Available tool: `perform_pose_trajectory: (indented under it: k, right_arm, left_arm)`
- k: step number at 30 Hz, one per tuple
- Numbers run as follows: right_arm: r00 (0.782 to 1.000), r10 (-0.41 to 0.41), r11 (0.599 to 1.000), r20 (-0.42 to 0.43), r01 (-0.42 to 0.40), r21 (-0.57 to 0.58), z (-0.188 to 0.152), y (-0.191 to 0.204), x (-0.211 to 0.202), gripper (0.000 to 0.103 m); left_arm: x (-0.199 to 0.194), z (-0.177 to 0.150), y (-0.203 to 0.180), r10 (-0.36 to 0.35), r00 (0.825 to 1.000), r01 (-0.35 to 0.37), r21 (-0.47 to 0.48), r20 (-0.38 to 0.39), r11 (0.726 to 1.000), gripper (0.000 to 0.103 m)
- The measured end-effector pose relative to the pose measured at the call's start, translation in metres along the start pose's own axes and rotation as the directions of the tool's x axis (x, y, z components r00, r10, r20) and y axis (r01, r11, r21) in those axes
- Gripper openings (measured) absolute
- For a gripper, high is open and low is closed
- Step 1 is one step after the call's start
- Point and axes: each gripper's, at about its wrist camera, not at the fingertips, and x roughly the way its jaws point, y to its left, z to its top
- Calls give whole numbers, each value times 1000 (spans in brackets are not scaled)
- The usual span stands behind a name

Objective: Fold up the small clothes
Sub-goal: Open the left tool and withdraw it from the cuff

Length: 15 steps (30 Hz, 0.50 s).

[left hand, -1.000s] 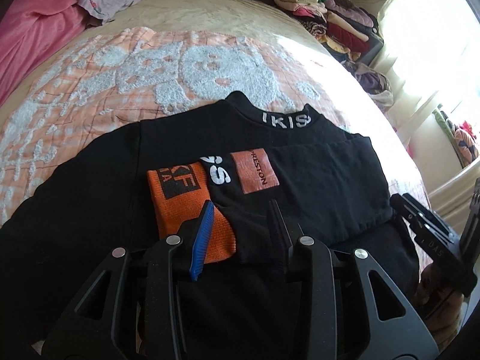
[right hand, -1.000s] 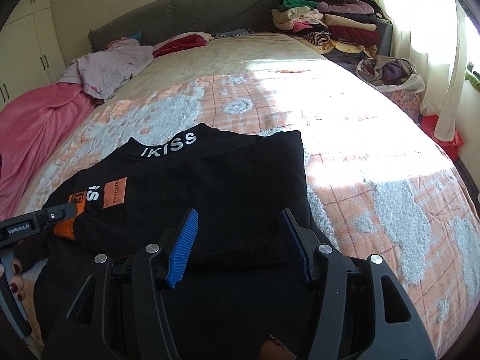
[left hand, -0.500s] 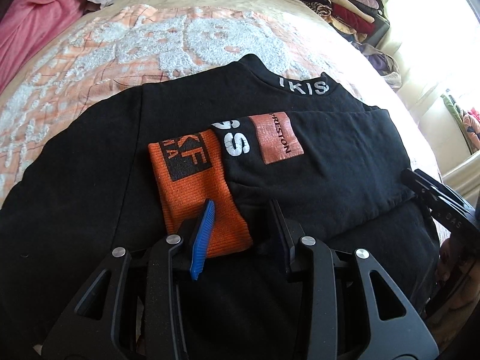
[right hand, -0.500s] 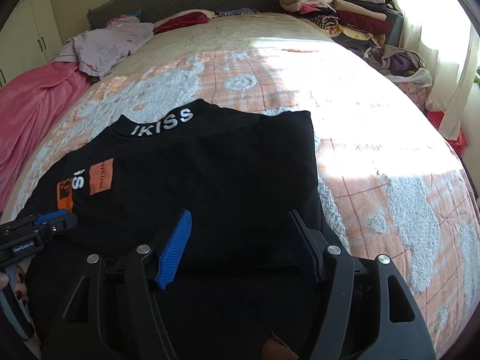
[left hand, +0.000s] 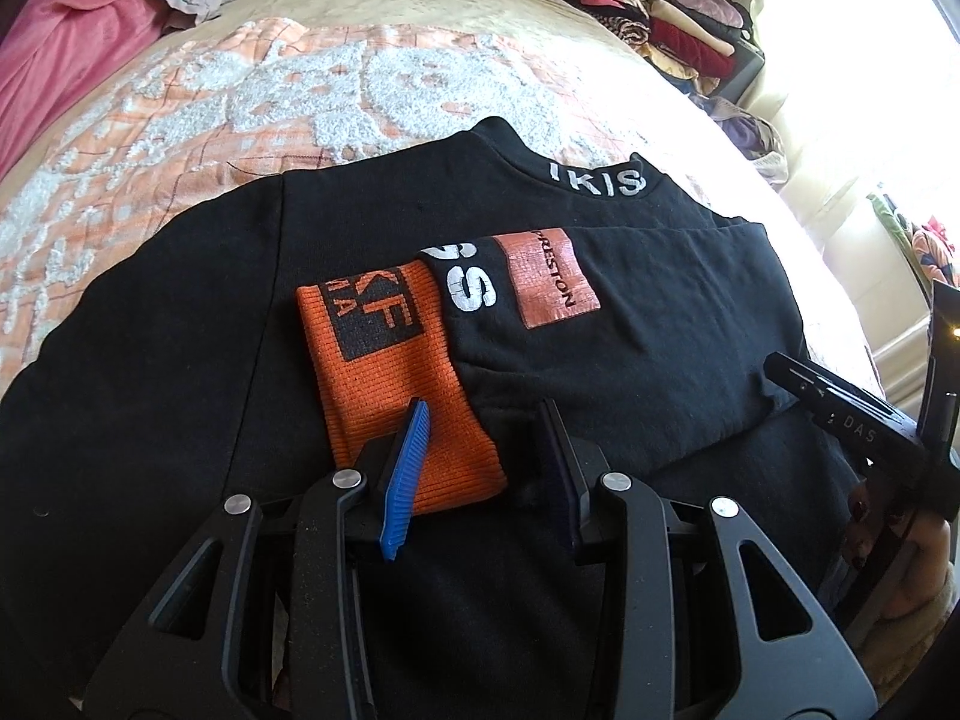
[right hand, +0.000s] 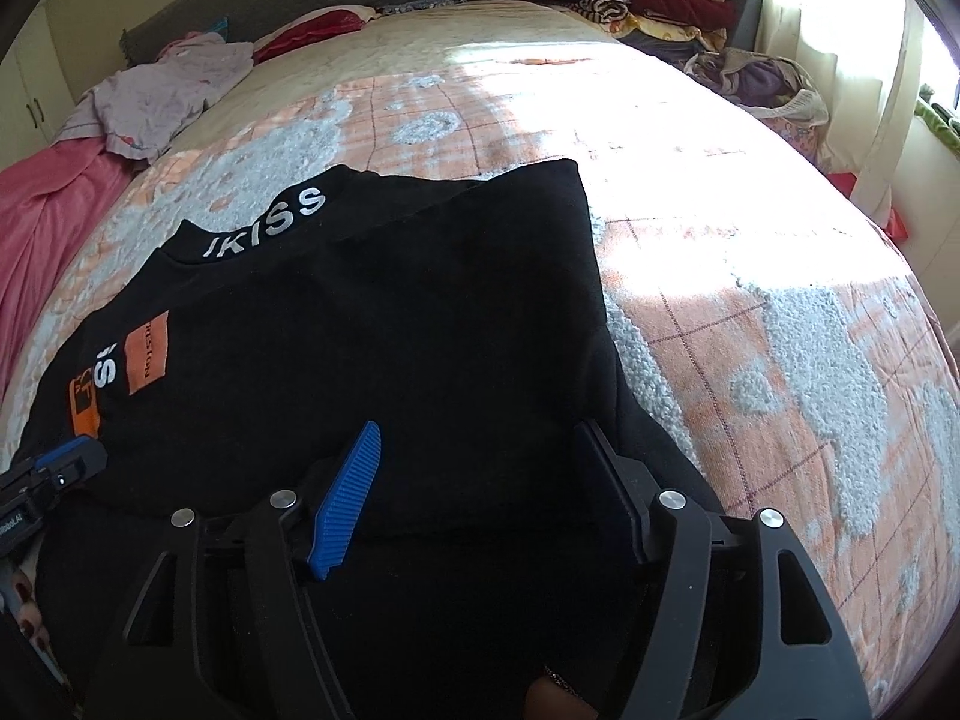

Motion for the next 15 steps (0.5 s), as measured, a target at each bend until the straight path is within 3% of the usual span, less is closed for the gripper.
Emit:
perform_pose_trajectory:
  k: [6,11,12,15]
  right_arm:
    - [998,21,997,67,-26,78,-11,-1,-30,76]
    - [994,34,996,105,-43,82,-17,10,-51,86]
    - [993,35,996,110,-44,79,-17,12,-54,89]
    - [991,27,998,130,-34,56,-18,22,-63,92]
  left_arm:
    - [-6,-2,1,-22,1000,22,11,18,1000,31]
    - [-12,-5,0,-33,999,33,17,30,999,42]
    - [-13,-6,-1,-32,999,32,21,35,999,44]
    - [-20,-8,-1,-26,998,25,24,60,999,65]
